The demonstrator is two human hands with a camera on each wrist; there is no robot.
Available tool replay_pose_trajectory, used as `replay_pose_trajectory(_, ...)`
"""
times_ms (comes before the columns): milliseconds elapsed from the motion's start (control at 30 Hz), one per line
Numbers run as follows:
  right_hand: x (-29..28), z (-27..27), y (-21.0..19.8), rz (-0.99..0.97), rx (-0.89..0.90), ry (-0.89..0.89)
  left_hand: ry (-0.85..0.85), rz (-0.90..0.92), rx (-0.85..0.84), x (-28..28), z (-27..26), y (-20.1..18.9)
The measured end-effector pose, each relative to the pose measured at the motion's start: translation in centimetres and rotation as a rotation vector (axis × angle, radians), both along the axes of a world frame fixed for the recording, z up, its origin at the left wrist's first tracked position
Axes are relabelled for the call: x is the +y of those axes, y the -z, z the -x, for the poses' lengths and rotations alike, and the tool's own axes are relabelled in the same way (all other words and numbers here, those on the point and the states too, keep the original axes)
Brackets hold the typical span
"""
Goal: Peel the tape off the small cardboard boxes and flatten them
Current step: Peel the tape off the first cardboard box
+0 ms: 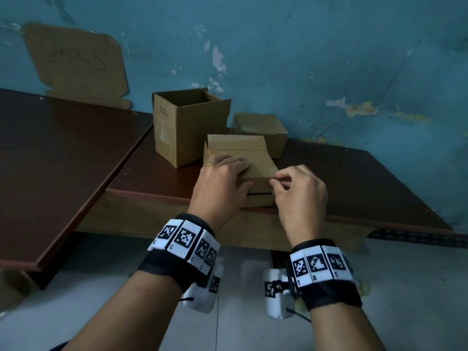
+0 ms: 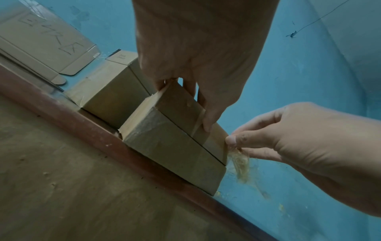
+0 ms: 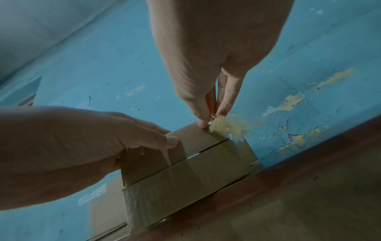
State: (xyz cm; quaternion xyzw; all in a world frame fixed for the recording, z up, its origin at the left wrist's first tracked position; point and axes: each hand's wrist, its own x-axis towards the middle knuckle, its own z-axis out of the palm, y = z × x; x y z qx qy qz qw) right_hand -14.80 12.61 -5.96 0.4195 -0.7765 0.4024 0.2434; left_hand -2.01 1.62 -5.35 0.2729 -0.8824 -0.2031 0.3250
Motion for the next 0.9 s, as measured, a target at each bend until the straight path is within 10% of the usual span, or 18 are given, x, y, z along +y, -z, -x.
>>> replay_pose_trajectory(300, -0.5, -1.5, 0.1, -0.062, 0.146, 0.082, -0.017, 0.018, 0.012, 0.1, 0.0, 0.1)
replay_pose_trajectory(900, -0.5, -0.6, -0.7, 0.055, -0.321, -0.015, -0.065, -0.005, -0.042, -0.5, -0.2, -0.1)
